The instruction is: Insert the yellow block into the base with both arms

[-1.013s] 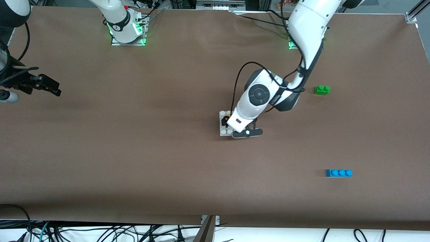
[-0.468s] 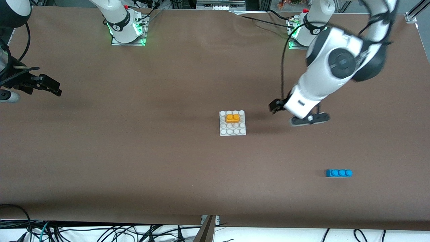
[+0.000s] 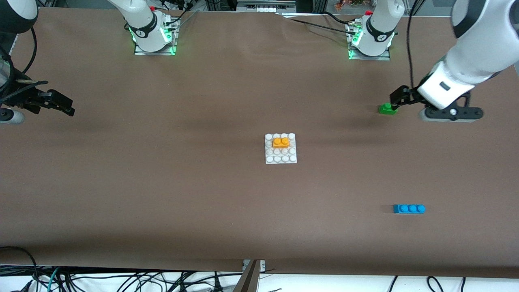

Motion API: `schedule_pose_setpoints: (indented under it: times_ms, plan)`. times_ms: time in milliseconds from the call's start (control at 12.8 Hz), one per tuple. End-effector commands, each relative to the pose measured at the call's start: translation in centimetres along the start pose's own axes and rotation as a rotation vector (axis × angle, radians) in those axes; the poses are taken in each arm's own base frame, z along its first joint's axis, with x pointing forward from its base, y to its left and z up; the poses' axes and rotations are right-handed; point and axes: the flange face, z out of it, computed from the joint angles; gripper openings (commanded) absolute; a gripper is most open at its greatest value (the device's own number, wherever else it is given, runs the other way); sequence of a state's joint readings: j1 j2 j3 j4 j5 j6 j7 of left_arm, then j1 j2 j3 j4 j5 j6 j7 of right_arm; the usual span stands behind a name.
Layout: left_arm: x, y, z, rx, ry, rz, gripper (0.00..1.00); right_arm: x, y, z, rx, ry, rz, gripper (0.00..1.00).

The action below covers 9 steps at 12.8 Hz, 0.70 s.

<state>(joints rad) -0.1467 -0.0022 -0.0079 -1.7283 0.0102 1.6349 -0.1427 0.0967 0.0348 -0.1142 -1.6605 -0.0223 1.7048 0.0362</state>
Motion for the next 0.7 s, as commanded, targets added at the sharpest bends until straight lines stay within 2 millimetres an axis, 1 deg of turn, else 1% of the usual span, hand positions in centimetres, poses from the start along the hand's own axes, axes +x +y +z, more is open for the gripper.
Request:
schedule_pose_setpoints:
  times_ms: [0, 78, 312, 390, 468, 624]
  plan:
    - [-1.2, -1.7, -0.6, 0.031, -0.007, 0.036, 1.0, -0.3, -0.2, -0.3, -0.001, 0.0, 0.008, 1.0]
    - [-1.1, -2.5, -1.2, 0.021, 0.002, 0.017, 1.0, -0.3, -0.1, -0.4, -0.001, 0.001, 0.009, 1.0]
    - [-1.2, -3.0, -1.6, 0.019, -0.006, -0.004, 1.0, -0.3, -0.2, -0.4, -0.001, 0.001, 0.008, 1.0]
    - [-1.3, -2.7, -1.7, 0.015, -0.009, -0.003, 1.0, -0.3, -0.2, -0.2, -0.001, -0.002, 0.008, 1.0]
    - [-1.3, -2.3, -2.6, 0.015, 0.0, -0.009, 1.0, -0.3, -0.2, -0.4, -0.001, 0.001, 0.008, 1.0]
    - [-1.4, -1.2, -2.5, 0.02, -0.011, -0.028, 1.0, -0.3, -0.2, -0.4, -0.001, 0.001, 0.008, 1.0]
